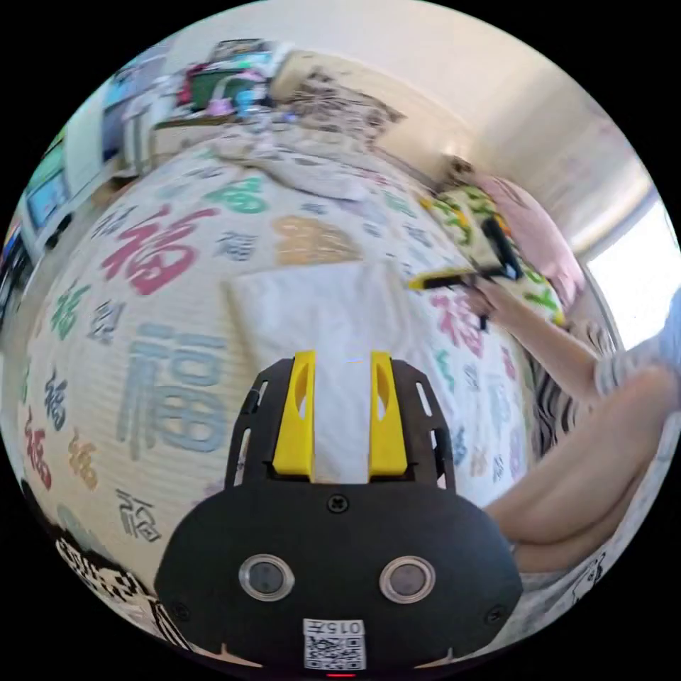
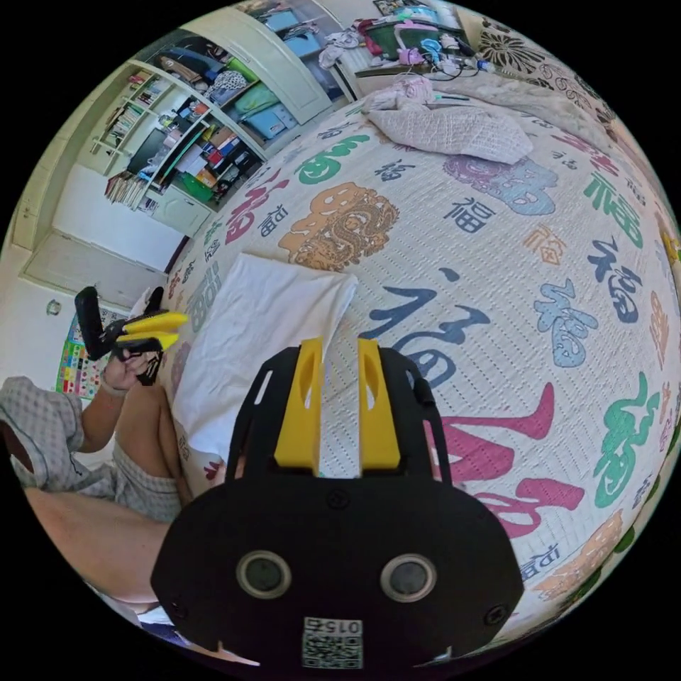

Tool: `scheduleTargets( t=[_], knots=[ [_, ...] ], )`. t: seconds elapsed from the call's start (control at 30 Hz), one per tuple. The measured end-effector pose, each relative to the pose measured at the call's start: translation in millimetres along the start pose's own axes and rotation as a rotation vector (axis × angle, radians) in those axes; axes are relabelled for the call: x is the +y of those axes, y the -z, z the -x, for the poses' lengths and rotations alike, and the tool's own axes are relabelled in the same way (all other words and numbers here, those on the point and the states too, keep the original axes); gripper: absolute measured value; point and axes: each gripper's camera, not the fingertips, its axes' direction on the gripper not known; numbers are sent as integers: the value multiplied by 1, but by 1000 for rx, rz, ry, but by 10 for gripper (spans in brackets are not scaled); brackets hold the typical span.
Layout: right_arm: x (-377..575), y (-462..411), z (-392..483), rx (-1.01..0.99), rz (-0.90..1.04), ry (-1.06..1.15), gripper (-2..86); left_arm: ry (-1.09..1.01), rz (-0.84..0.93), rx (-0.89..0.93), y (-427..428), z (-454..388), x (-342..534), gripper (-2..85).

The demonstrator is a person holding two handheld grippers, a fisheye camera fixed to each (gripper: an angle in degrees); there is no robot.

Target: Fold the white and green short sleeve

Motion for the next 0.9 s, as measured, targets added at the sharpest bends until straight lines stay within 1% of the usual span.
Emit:
scheduleTargets(
  t=[0.03,0.07,0.1,0.13,0.17,0.2,0.23,0.27,0.33,0.43,0.5,0.57,0.63,0.7,0.73,0.77,0.8,0.87,0.9],
  knots=[
    [0,-4,-8,-62,17,-14,89,93,-11,-30,-4,27,-7,115],
    [0,-10,-14,-119,42,-15,91,163,-1,-14,-13,48,-12,116],
    [0,-13,-17,-134,60,-19,88,188,13,14,-19,55,-14,116],
    [0,-18,-21,-150,87,-22,84,227,66,52,-35,66,-18,113],
    [1,-19,-26,-137,85,-31,68,252,106,75,-50,72,-22,99],
    [2,-19,-28,-126,87,-33,61,265,95,67,-53,74,-23,88],
    [2,-17,-32,-123,94,-20,38,270,87,47,-56,76,-27,56],
    [2,-15,-37,-155,88,-10,23,247,86,111,-59,78,-33,14],
    [-2,-10,-41,-132,99,4,14,262,74,149,-59,81,-44,4],
    [-7,-3,-43,-67,93,49,14,174,40,66,-52,70,-66,3],
    [-5,1,-49,-57,67,41,22,146,24,6,-54,67,-75,10],
    [6,3,-61,-72,94,-19,54,155,110,15,-71,71,-84,39],
    [25,9,-68,-102,115,-46,73,167,150,14,-72,73,-88,70],
    [51,16,-70,-147,115,-71,80,123,56,-59,-54,66,-93,73],
    [70,19,-69,-181,124,-86,81,61,-30,-108,-40,56,-98,70],
    [86,19,-65,-211,138,-98,81,0,-75,-117,-34,45,-108,69],
    [93,18,-63,-222,149,-100,81,-27,-77,-104,-35,40,-115,68],
    [113,9,-55,-229,193,-98,79,-118,-19,21,-58,23,-150,71],
    [115,6,-53,-231,200,-92,78,-135,-10,46,-66,18,-159,70]
  ],
)
